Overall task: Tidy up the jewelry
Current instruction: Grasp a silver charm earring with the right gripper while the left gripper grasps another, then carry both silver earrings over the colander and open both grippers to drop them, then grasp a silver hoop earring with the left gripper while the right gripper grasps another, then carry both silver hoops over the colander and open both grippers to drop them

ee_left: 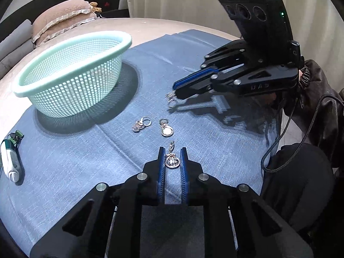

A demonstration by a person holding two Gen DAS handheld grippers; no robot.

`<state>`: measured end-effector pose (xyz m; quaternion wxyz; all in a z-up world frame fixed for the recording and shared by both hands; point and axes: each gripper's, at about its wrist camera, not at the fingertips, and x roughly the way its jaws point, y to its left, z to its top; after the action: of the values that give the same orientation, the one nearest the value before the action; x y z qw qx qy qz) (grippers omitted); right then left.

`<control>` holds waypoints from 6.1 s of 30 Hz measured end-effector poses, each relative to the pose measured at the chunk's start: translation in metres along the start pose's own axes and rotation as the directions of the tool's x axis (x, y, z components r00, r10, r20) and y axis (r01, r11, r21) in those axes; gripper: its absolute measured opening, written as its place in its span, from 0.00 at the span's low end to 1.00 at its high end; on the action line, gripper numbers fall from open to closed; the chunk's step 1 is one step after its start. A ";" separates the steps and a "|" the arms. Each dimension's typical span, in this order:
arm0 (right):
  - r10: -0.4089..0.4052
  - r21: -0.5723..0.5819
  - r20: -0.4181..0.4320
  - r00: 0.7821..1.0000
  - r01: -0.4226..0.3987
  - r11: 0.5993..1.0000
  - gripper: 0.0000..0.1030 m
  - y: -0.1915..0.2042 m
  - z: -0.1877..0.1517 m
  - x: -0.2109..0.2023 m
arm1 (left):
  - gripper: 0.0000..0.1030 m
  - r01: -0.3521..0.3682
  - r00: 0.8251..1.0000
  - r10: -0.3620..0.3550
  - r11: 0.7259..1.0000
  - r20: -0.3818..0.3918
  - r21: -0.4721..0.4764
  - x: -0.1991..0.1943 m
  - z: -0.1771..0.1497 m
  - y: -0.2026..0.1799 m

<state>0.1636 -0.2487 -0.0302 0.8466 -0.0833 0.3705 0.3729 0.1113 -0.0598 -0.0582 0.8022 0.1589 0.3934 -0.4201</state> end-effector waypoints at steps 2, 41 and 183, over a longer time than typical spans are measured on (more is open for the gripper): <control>-0.006 0.005 0.011 1.000 0.006 1.000 0.06 -0.002 0.003 -0.007 | 0.14 -0.008 1.000 0.008 1.000 0.008 -0.011 -0.004 0.002 0.003; -0.043 -0.138 0.130 0.991 0.061 0.989 0.06 -0.034 0.130 -0.001 | 0.14 -0.165 0.980 0.168 0.986 0.105 -0.036 -0.046 0.098 0.106; -0.056 -0.068 -0.025 0.998 0.054 0.996 0.12 0.026 0.000 0.015 | 0.10 -0.064 0.998 0.061 0.976 -0.023 -0.206 -0.041 -0.041 0.053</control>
<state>0.1523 -0.2218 -0.0364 0.8481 -0.1271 0.3667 0.3607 0.1193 0.0176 -0.0573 0.8239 0.0904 0.4364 -0.3502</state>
